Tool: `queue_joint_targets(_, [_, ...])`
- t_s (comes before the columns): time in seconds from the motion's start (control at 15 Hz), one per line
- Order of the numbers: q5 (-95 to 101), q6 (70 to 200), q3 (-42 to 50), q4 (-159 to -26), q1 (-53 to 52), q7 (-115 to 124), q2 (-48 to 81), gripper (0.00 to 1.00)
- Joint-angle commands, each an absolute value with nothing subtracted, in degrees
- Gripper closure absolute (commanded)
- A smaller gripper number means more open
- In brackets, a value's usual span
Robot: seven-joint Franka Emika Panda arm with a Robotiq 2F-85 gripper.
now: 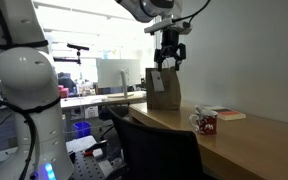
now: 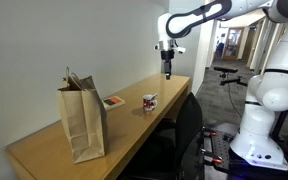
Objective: Remove the black marker from the maroon mug
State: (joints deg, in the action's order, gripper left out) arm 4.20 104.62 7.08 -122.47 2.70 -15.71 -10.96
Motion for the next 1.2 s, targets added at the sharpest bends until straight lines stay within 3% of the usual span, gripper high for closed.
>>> queue_joint_targets(0.0, [3.4,106.1,8.3,-113.9,4.0,-21.0,-0.3,0.0])
queue_joint_targets(0.67, [-1.6,103.6,6.2,-93.4,9.8,-23.0,23.6,0.01])
queue_joint_targets(0.87, [-2.6,102.2,5.5,-89.3,11.5,-22.9,27.7,0.11])
queue_joint_targets(0.93, [-2.6,101.6,5.3,-88.2,11.8,-22.5,28.9,0.21])
queue_joint_targets(1.0, [-2.5,101.0,5.1,-87.2,12.1,-22.4,29.9,0.22])
queue_joint_targets(1.07, [-2.4,100.6,5.0,-86.4,12.4,-22.1,30.9,0.31])
queue_joint_targets(1.13, [-2.7,100.0,4.8,-85.5,12.7,-22.1,31.8,0.31])
